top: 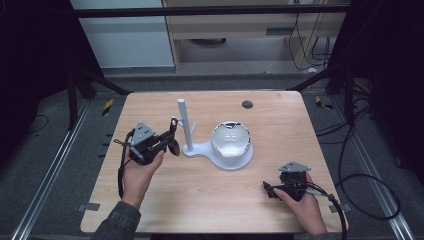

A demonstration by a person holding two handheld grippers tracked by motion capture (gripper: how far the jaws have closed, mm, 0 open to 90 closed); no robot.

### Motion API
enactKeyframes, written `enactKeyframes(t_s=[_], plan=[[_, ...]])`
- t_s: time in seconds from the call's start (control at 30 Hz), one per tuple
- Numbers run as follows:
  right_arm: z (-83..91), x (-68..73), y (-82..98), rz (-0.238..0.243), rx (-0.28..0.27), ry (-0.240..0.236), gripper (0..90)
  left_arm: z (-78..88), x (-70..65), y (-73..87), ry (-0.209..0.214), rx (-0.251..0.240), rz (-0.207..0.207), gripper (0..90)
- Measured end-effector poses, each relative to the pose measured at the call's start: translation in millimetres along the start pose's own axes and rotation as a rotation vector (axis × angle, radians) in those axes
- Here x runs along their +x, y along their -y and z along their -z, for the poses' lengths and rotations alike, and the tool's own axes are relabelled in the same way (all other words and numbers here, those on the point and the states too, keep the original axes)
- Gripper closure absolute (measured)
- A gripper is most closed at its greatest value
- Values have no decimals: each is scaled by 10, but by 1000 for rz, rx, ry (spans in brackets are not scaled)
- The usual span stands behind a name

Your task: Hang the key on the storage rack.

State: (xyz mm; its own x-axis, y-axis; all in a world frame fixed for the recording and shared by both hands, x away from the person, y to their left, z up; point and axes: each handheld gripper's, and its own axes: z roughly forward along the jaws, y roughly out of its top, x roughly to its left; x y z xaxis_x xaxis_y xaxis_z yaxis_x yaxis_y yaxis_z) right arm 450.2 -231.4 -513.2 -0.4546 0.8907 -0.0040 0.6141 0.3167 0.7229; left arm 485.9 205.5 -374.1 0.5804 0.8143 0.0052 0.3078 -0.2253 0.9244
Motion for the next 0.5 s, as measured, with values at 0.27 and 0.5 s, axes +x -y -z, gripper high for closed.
enactKeyframes(t_s=[0.27, 0.5], plan=[[1, 1, 1, 2, 1, 0, 5, -100, 12, 0, -3, 13, 7, 804], [1, 1, 1, 2, 2, 0, 5, -198, 14, 27, 0, 19, 16, 804]])
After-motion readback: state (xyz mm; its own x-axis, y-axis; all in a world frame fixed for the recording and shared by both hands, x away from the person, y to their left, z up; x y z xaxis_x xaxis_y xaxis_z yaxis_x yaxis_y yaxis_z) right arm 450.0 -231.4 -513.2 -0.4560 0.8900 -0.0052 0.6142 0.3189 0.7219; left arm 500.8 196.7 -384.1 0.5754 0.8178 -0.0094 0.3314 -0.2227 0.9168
